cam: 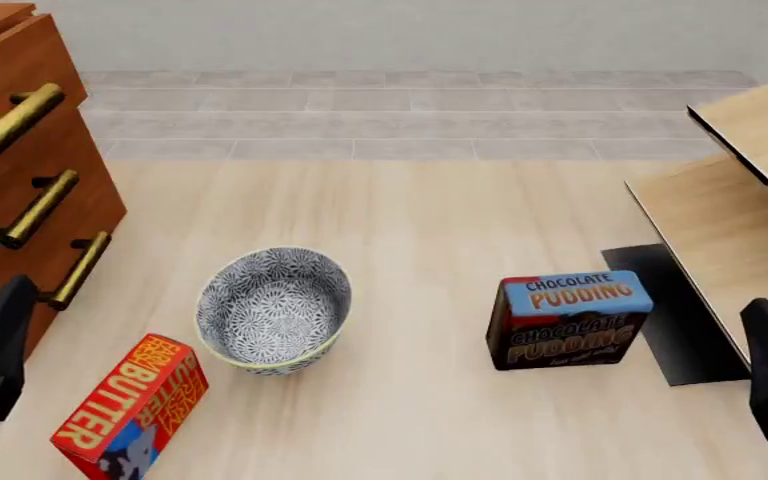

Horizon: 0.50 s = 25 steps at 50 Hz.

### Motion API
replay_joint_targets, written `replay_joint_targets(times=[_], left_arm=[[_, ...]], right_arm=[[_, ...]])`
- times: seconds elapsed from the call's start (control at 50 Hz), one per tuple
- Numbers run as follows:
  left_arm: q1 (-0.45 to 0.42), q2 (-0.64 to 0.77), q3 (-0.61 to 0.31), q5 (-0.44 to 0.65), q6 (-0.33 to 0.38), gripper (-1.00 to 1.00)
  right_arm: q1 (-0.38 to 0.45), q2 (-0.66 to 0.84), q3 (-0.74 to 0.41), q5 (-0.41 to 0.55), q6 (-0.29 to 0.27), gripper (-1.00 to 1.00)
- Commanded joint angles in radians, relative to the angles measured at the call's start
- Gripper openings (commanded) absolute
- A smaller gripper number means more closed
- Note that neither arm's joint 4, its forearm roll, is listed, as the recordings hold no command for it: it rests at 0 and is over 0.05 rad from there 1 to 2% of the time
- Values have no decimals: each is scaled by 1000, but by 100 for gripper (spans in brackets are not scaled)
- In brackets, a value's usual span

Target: Close the top drawer of the cabinet and put the bowl on top of it.

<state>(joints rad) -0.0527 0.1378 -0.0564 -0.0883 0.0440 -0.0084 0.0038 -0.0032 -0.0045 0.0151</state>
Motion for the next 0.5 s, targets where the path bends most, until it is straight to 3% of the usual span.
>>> replay_joint_targets(times=[0.02, 0.24, 0.5], left_arm=[[-35, 144, -26, -108, 13, 100], [-44, 318, -61, -230, 12, 100], [-56, 550, -172, -356, -5, 100]], right_arm=[[-2, -2, 1, -3, 5, 100], [-4, -2, 1, -3, 5, 100], [-9, -2, 1, -4, 6, 100]])
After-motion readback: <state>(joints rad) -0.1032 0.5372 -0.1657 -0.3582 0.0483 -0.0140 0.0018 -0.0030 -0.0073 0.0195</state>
